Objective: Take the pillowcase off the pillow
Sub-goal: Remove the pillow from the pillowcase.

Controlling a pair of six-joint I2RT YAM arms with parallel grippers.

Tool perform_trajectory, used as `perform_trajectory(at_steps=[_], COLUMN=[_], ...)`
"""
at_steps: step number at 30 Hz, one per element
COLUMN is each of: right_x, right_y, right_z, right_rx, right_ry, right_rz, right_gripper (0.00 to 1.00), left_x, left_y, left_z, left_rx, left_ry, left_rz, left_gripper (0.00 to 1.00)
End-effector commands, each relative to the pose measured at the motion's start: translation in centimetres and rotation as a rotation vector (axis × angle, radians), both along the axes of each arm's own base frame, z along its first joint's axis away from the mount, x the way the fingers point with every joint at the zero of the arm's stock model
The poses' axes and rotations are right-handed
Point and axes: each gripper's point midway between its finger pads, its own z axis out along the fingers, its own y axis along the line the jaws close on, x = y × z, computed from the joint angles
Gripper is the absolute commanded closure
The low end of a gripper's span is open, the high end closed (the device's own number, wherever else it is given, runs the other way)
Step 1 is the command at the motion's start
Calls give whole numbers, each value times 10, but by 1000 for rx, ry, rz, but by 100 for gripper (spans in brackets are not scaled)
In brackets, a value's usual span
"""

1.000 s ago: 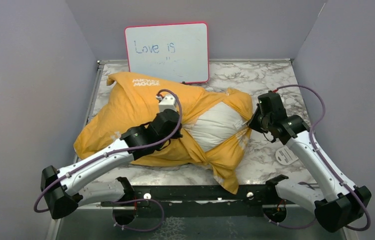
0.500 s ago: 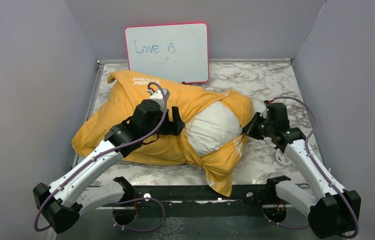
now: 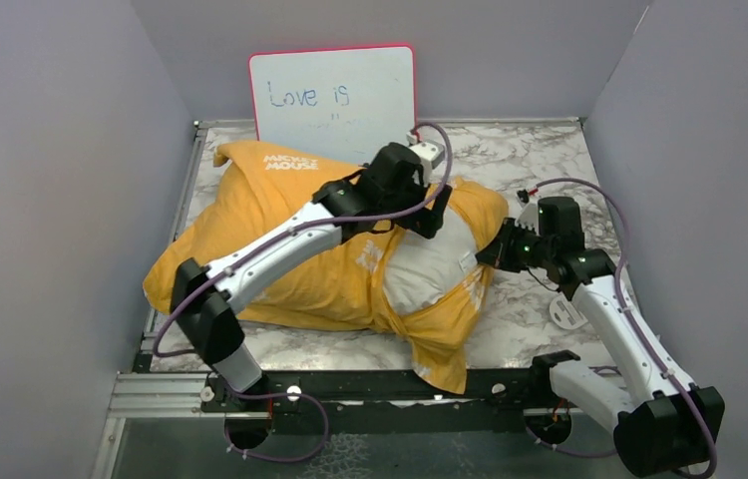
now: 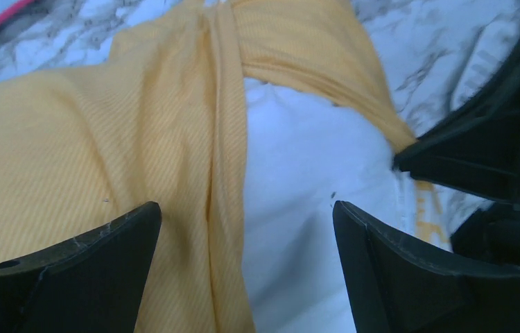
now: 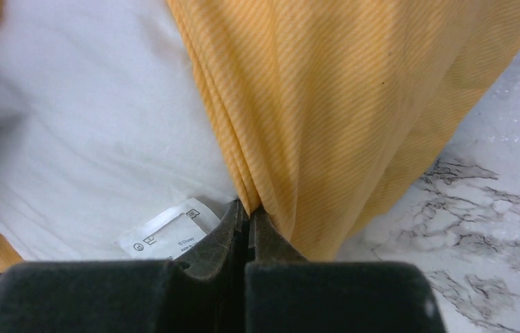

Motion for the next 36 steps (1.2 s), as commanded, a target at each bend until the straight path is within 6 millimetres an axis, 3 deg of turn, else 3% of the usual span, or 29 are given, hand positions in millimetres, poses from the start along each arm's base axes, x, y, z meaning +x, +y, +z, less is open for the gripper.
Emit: perform_trajectory(at_steps=[1,3,6,9,16,21,23,25,27,30,33,36], right_x=[5,11,20,28,41,41,43,56,75,93,104,111], right_y=[-25,-35,-30,-9,32,38,39,20,-18,-87,-121,-138], right_z=[15,21,37,50,67,52,39,27,21,30,28,0], right_rx=[-123,-168,-154,-74,83,25,-33,-165,-310,-510,-445,-375], right_ry=[-31,-44,-80,-95,-93,-79,-50,-43,-67,-107,-68,24], right_rz=[-78,-124,-106,-18,183,226,226,101,-118,-436,-558,-600], right_gripper=[96,90,71,61,39,29,32,52,67,91,97,98], left_x=[2,-6,-19,-34,-60,-63,-63,-56,-45,-31,-23,-22], left_y=[20,20,23,22,20,20,18,26,50,101,148,184], left_z=[-80,-98,-116,-128,-147,-149,-146,-143,-139,-119,-105,-95], left_rx=[315,353,413,424,393,322,293,297,328,329,273,255], left_ry=[98,121,126,152,183,182,174,149,91,36,40,29], left_rz=[39,38,34,6,6,44,46,111,237,419,509,578], left_gripper=[15,39,77,100,100,100,100,100,100,100,100,100])
